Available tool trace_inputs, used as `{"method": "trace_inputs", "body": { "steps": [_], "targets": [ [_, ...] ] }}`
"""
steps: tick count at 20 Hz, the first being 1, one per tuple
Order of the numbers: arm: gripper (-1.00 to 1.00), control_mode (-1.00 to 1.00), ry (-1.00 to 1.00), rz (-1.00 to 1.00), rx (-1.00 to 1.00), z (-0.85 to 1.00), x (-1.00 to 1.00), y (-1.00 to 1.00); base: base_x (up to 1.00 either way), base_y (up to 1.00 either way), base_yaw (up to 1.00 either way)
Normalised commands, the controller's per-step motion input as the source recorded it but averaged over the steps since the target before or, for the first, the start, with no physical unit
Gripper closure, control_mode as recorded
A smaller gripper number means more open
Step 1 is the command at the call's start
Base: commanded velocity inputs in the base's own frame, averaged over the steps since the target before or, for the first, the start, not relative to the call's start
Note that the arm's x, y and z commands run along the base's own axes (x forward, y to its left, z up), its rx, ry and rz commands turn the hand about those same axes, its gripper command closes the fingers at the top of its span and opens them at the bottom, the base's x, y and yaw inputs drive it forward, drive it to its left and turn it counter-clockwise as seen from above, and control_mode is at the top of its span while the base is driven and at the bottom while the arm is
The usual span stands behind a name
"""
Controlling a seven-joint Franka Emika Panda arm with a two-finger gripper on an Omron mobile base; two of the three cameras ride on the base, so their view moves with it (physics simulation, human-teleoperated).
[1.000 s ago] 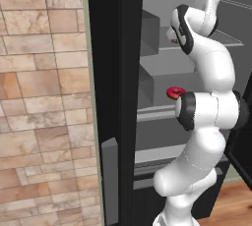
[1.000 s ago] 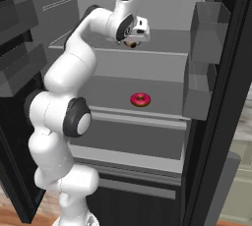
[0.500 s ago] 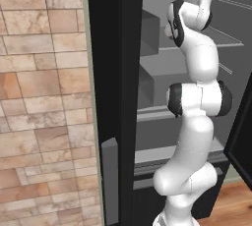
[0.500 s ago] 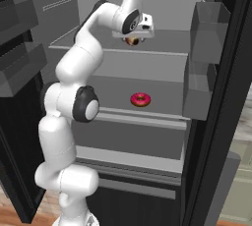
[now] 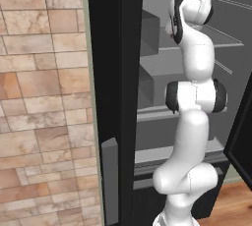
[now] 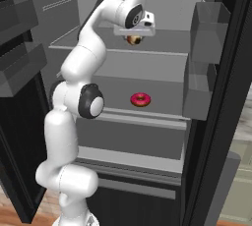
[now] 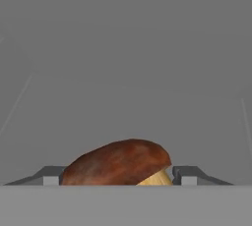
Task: Place the ketchup and mustard from the counter to the top shelf of the fridge. If the existing items in the fridge are on the top shelf, move them to other shelves.
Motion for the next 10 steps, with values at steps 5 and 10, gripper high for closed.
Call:
{"method": "trace_inputs", "body": {
  "steps": [5, 10],
  "targets": [
    [1.00, -1.00, -0.05, 0.02, 0.00, -0.05, -0.03, 0.00, 0.00, 0.00, 0.00],
    [1.00, -1.00, -0.04, 0.00, 0.00, -0.03, -0.06, 0.01, 0.00, 0.00, 0.00]
  ]
}}
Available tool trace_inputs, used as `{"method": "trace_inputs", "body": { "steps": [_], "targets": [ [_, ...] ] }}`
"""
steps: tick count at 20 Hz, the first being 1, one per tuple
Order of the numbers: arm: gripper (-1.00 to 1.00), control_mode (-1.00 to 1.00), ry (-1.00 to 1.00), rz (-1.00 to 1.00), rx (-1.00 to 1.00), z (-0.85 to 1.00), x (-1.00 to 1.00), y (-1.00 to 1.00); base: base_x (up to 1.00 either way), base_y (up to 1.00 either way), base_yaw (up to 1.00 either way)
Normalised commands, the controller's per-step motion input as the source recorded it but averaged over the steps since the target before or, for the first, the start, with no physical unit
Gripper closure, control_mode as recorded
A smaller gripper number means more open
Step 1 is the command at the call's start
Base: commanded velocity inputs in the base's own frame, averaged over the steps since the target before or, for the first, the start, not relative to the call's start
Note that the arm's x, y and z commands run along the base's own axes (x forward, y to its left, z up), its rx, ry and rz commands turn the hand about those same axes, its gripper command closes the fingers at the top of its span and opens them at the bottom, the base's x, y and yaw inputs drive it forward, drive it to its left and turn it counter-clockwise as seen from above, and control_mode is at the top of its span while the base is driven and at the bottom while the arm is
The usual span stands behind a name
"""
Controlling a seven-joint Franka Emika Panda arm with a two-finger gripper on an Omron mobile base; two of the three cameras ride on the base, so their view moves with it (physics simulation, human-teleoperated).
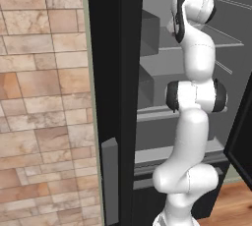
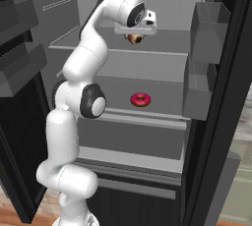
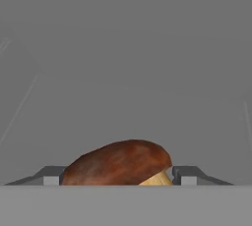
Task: Place the ketchup and mustard from the counter to the top shelf of the fridge. If the existing items in the fridge are on the top shelf, move them to other shelves.
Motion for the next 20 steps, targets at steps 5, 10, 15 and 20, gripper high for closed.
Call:
{"method": "trace_inputs", "body": {
  "steps": [5, 10, 15, 20],
  "targets": [
    [1.00, -1.00, -0.26, 0.00, 0.04, -0.23, 0.00, 0.07, 0.00, 0.00, 0.00],
    [1.00, -1.00, -0.31, -0.02, 0.08, -0.42, 0.01, 0.08, 0.00, 0.00, 0.00],
    [1.00, -1.00, -0.35, -0.01, 0.00, -0.01, -0.21, 0.24, 0.00, 0.00, 0.00],
    [1.00, -1.00, -0.34, -0.03, 0.07, -0.05, -0.90, 0.49, 0.00, 0.00, 0.00]
  ]
}}
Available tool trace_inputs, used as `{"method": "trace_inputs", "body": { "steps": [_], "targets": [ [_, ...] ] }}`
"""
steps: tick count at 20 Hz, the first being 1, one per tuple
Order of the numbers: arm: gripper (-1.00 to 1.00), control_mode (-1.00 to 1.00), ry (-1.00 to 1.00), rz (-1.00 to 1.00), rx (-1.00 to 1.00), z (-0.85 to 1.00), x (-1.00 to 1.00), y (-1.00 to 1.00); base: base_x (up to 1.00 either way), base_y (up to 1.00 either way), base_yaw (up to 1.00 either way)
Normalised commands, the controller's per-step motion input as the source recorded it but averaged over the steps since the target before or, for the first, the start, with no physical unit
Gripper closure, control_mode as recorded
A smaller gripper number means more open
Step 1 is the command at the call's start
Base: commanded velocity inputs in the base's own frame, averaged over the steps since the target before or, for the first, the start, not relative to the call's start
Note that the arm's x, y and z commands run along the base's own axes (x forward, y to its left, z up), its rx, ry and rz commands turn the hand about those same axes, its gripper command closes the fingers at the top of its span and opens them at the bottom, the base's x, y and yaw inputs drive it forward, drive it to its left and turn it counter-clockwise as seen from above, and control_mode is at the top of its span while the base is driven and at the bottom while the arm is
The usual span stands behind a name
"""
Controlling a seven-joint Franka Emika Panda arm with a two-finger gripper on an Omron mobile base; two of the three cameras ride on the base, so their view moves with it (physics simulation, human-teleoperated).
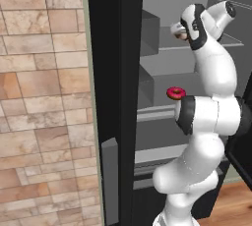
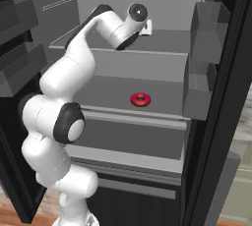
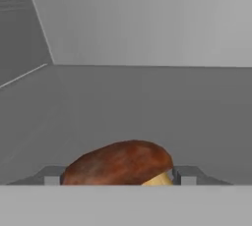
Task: Place the ketchup and mustard from the counter to the top shelf of the fridge. If the existing items in the fridge are on the top shelf, move them to other shelves.
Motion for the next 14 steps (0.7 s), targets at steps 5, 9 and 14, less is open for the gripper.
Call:
{"method": "trace_inputs", "body": {
  "steps": [5, 9, 14],
  "targets": [
    [1.00, -1.00, -0.39, -0.02, 0.06, -0.01, -1.00, 0.33, 0.00, 0.00, 0.00],
    [1.00, -1.00, -0.41, -0.02, 0.05, 0.21, -1.00, 0.14, 0.00, 0.00, 0.00],
    [1.00, -1.00, -0.08, 0.00, 0.18, 0.92, -1.00, 0.00, 0.00, 0.00, 0.00]
  ]
}}
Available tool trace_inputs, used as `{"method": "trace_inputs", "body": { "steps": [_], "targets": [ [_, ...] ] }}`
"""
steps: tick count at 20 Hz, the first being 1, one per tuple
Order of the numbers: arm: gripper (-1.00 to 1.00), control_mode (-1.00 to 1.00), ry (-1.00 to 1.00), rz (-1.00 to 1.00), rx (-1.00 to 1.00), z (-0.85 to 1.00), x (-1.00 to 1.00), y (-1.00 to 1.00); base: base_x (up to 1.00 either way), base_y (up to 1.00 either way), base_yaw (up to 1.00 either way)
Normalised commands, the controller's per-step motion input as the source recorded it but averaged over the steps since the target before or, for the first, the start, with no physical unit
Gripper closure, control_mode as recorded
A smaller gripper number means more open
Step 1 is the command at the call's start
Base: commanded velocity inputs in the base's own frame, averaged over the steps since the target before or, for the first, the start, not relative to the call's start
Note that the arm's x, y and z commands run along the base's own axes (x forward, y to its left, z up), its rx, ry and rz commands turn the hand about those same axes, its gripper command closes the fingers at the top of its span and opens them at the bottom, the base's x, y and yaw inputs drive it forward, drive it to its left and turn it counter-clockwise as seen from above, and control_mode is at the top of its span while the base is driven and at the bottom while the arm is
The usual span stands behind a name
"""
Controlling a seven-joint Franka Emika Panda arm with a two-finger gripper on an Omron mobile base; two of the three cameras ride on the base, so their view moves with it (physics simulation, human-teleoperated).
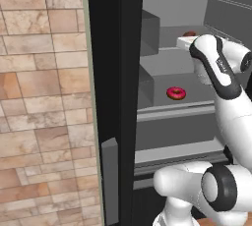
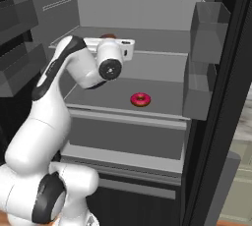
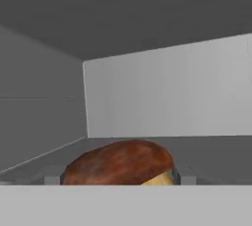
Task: Place the ketchup and mustard from the counter to the top shelf of the fridge. If the existing items in the fridge are on the top shelf, move them to other shelves.
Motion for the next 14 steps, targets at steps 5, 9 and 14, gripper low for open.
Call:
{"method": "trace_inputs", "body": {
  "steps": [5, 9, 14],
  "targets": [
    [1.00, -1.00, 0.09, 0.00, 0.13, 0.86, -1.00, 0.00, 0.00, 0.00, 0.00],
    [1.00, -1.00, 0.35, 0.00, 0.02, -0.02, -1.00, 0.00, 0.00, 0.00, 0.00],
    [1.00, -1.00, 0.58, 0.02, 0.00, -0.79, -1.00, 0.00, 0.00, 0.00, 0.00]
  ]
}}
